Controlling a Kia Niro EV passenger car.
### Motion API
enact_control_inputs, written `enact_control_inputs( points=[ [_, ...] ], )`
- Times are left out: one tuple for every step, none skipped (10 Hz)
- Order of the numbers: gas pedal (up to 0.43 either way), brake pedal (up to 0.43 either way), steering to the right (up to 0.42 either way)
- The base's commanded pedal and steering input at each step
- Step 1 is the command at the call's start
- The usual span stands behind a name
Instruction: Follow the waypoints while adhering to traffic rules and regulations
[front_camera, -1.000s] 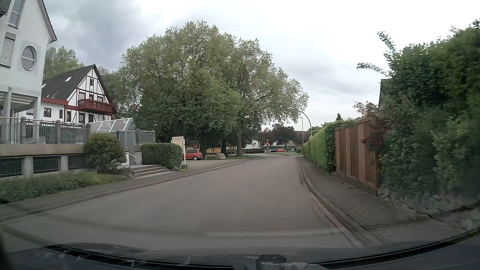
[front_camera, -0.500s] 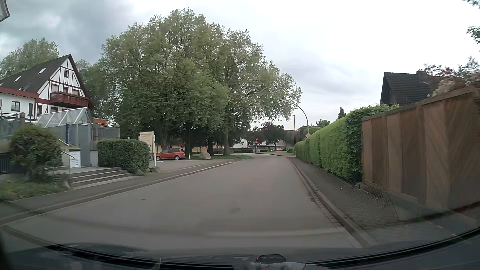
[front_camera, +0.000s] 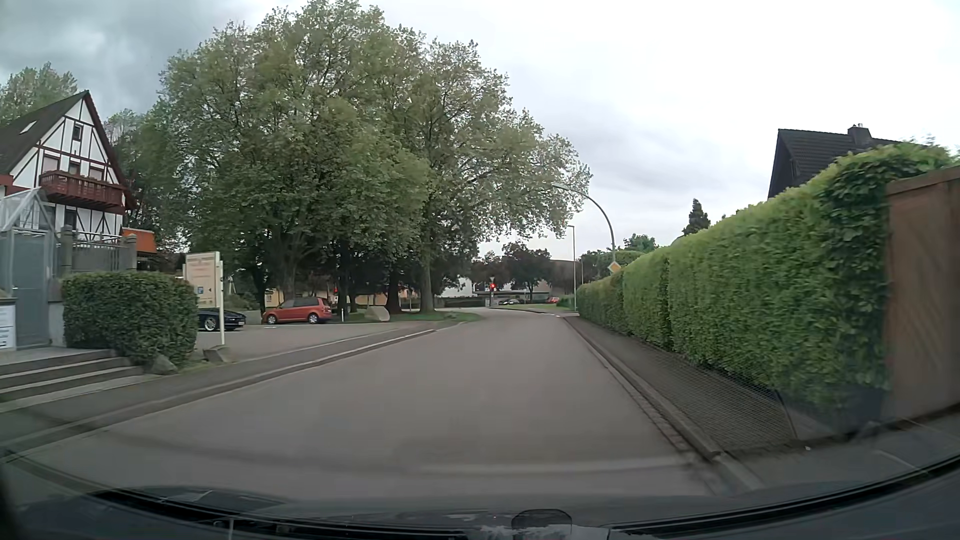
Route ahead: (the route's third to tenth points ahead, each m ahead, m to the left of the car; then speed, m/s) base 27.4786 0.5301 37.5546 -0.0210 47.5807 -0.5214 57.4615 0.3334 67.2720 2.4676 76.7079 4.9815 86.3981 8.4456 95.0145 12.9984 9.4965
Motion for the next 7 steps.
enact_control_inputs(
  points=[
    [0.087,0.0,0.036],
    [0.087,0.0,0.035],
    [0.087,0.0,0.035],
    [0.087,0.0,0.035],
    [0.087,0.0,0.035],
    [0.087,0.0,0.034],
    [0.087,0.0,0.033]
  ],
)
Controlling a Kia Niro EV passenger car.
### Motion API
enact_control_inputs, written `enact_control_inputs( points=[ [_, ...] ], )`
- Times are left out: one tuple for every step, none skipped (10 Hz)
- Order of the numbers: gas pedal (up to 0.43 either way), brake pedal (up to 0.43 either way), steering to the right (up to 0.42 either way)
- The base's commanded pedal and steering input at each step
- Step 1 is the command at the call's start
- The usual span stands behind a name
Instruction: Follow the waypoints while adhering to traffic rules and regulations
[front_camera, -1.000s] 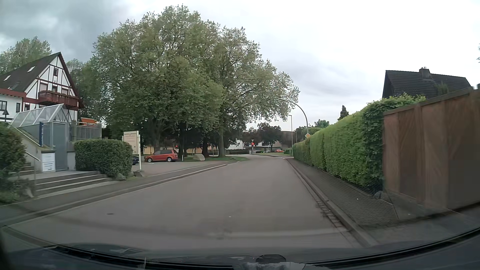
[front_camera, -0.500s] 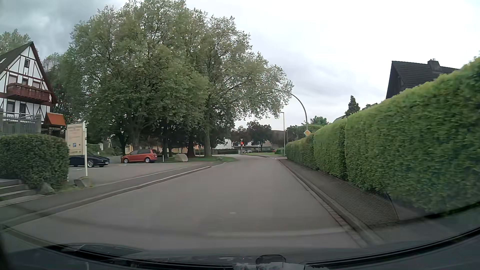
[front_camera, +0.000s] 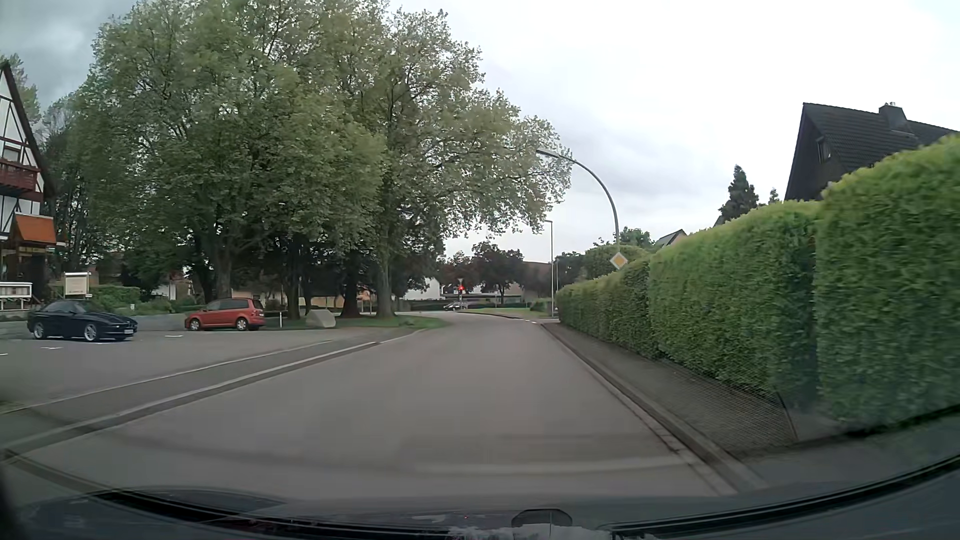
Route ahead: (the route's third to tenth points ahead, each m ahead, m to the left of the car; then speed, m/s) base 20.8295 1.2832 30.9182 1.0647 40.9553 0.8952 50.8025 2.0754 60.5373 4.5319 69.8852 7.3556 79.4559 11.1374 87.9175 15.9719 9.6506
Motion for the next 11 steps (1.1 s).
enact_control_inputs(
  points=[
    [0.079,0.0,0.031],
    [0.079,0.0,0.026],
    [0.079,0.0,0.021],
    [0.067,0.0,0.013],
    [0.067,0.0,0.009],
    [0.067,0.0,0.007],
    [0.067,0.0,0.006],
    [0.059,0.0,0.005],
    [0.059,0.0,0.004],
    [0.059,0.0,0.004],
    [0.059,0.0,0.004]
  ],
)
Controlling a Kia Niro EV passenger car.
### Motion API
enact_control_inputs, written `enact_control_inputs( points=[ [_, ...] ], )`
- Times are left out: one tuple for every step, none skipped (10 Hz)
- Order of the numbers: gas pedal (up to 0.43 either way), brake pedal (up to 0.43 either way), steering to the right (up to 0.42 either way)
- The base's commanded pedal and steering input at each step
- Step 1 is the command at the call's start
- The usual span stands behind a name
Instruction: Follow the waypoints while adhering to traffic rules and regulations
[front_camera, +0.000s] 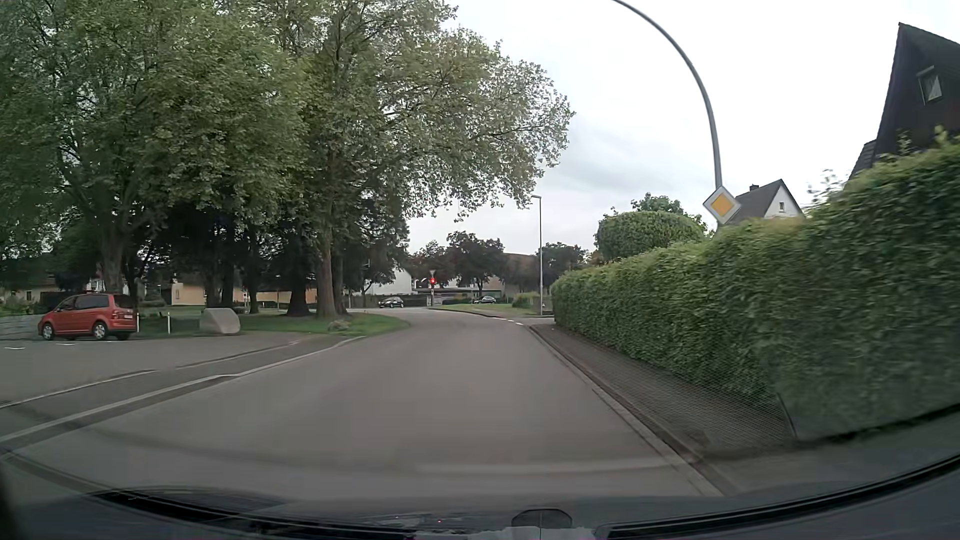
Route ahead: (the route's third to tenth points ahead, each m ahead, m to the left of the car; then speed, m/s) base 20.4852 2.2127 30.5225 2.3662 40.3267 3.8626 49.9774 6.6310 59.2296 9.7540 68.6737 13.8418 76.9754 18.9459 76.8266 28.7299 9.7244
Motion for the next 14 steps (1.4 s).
enact_control_inputs(
  points=[
    [0.047,0.0,0.002],
    [0.047,0.0,0.001],
    [0.047,0.0,0.001],
    [0.047,0.0,0.0],
    [0.039,0.0,0.0],
    [0.028,0.0,0.0],
    [0.02,0.0,0.0],
    [0.02,0.0,-0.003],
    [0.0,0.0,-0.008],
    [0.0,0.0,-0.008],
    [0.0,0.0,-0.008],
    [0.0,0.0,-0.008],
    [0.0,0.0,-0.005],
    [0.0,0.0,-0.004]
  ],
)
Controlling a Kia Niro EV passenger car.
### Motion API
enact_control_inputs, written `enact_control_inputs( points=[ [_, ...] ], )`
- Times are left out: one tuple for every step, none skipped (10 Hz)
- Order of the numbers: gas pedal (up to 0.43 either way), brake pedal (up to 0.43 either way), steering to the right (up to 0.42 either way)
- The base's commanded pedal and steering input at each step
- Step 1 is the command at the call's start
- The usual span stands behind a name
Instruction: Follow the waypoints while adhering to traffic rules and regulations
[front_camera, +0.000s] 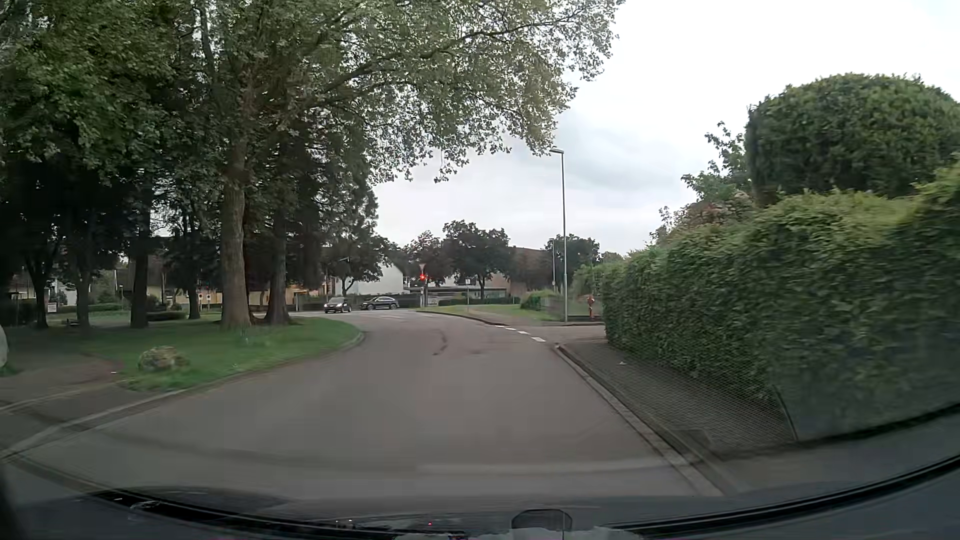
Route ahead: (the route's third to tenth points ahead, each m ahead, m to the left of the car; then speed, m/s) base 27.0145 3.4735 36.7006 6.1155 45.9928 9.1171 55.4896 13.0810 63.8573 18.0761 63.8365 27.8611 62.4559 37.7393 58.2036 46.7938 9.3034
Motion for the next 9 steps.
enact_control_inputs(
  points=[
    [0.0,0.0,-0.003],
    [0.0,0.0,-0.003],
    [0.0,0.0,-0.003],
    [0.0,0.0,-0.003],
    [0.0,0.0,-0.003],
    [0.0,0.0,-0.003],
    [0.0,0.0,-0.003],
    [0.0,0.0,-0.004],
    [0.0,0.0,-0.004]
  ],
)
